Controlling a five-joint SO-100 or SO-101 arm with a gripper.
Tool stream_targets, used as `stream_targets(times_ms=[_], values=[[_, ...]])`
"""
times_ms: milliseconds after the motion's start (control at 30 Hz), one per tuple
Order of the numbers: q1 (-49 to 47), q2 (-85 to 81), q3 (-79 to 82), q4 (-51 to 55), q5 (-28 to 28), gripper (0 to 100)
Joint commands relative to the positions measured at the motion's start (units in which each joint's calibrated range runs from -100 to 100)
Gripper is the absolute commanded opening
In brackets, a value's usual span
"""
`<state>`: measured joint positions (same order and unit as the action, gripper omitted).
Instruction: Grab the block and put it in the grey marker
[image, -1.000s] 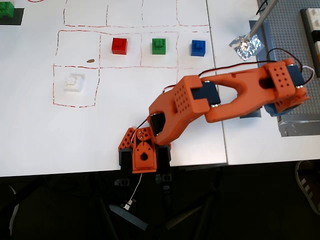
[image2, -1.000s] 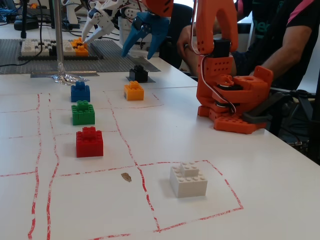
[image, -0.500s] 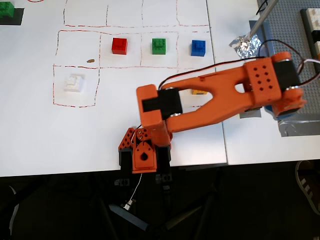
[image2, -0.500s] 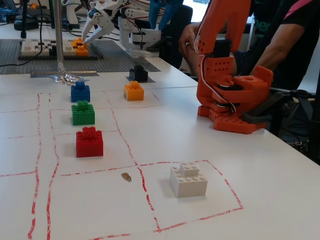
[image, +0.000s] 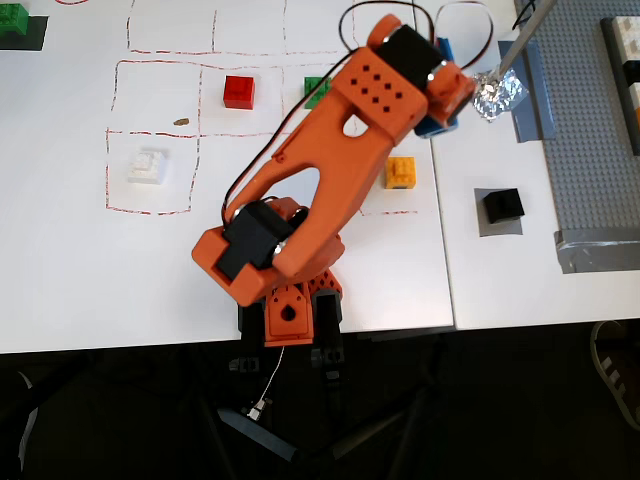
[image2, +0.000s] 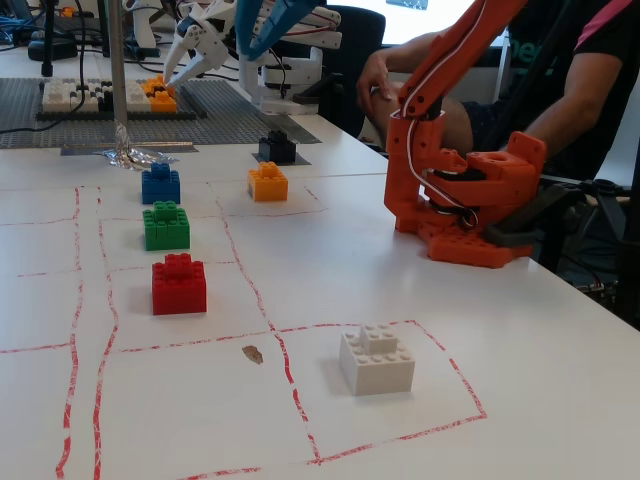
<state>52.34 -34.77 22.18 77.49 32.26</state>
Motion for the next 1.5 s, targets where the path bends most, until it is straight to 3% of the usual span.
stream_targets(times_ms=[0,233,433,667,933,1467], values=[[-10.83,-3.62,-3.32,-0.02,-9.13,0],[-26.45,-8.1,3.75,-9.57,-23.44,0],[-36.51,-21.8,23.69,-21.82,-29.4,0],[-46.56,-37.14,46.45,-29.9,-30.48,0],[-53.89,-44.73,59.69,-30.96,-32.43,0],[-54.77,-57.31,74.19,-30.55,-32.33,0]])
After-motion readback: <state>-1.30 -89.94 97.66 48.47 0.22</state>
